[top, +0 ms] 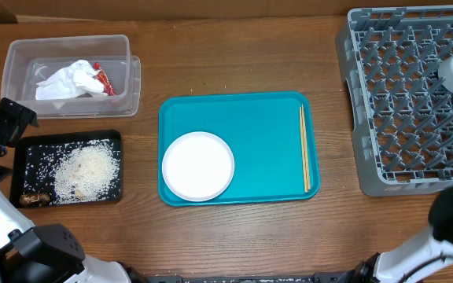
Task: Sort waste into correct bins and load items into the dishwasher
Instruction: 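Reach the right gripper to the wooden chopsticks on the teal tray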
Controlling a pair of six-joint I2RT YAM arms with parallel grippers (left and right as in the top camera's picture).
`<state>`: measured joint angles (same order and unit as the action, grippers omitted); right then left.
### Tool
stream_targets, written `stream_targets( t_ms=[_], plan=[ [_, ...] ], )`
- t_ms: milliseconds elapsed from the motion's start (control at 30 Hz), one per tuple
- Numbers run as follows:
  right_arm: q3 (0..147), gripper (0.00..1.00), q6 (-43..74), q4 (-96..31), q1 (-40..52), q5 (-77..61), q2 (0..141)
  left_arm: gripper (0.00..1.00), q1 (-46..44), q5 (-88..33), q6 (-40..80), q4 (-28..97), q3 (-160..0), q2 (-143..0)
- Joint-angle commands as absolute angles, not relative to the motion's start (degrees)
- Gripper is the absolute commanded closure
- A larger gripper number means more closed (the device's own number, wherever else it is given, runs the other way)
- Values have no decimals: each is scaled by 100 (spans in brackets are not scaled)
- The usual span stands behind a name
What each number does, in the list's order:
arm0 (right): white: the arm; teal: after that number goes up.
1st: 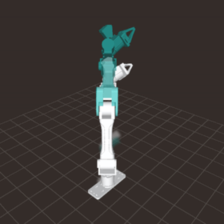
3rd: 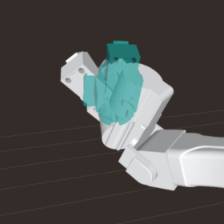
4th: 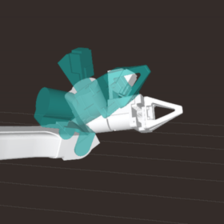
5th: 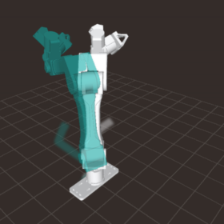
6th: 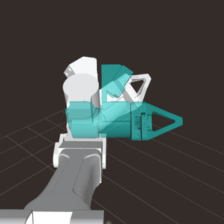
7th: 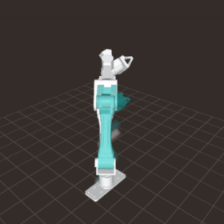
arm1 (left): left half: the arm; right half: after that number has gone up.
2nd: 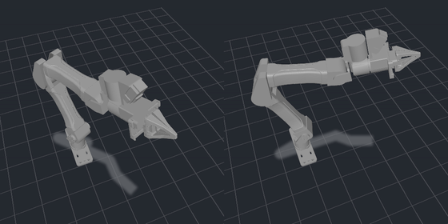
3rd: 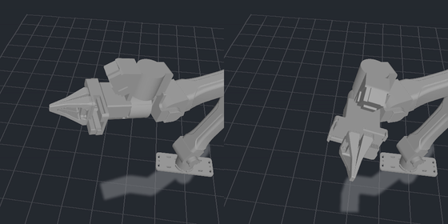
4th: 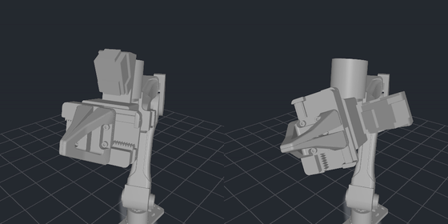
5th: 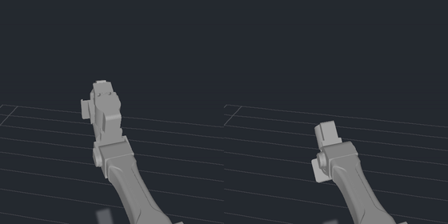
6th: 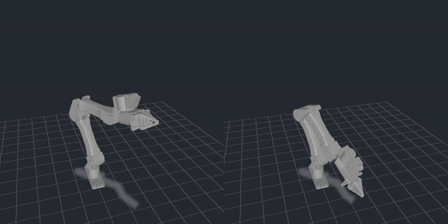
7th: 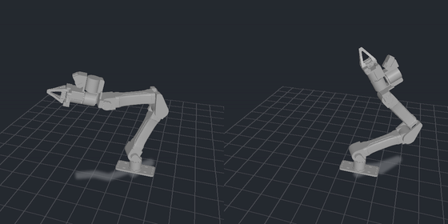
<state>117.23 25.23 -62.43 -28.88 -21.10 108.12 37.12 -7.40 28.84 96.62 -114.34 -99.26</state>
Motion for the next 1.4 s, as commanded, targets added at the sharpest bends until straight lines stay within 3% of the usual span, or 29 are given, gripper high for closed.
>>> stream_targets(
  t_ms=[0,167,333,433,533,733,833,1000,1367],
  plan=[
    [11749,35,2189,-6923,-2812,-3573,10615,0,3673,-703,2982,9662,-11408,-9911],
    [11550,33,757,-8261,-2119,-3540,10630,0,3673,-703,2982,9662,-11408,-9911],
    [10916,39,596,-8707,-1020,-2517,10630,0,3671,-703,2982,9662,-11408,-9911],
    [10361,34,600,-8490,-327,-2099,10630,0,3669,-703,2982,9662,-11408,-9911],
    [9706,18,910,-7896,329,-1883,10630,0,3669,-703,2982,9662,-11408,-9911],
    [8670,18,2397,-6748,1278,-327,10632,0,3669,-703,2982,9662,-11408,-9911],
    [8370,22,2408,-6333,1544,-102,10632,0,3667,-703,2980,9662,-11408,-9911],
    [7924,48,2383,-5739,1752,-3,10641,0,3669,-703,2980,9662,-11408,-9911],
    [7231,55,2408,-4930,1778,294,10652,0,3671,-703,2982,9662,-11408,-9911]
  ],
)
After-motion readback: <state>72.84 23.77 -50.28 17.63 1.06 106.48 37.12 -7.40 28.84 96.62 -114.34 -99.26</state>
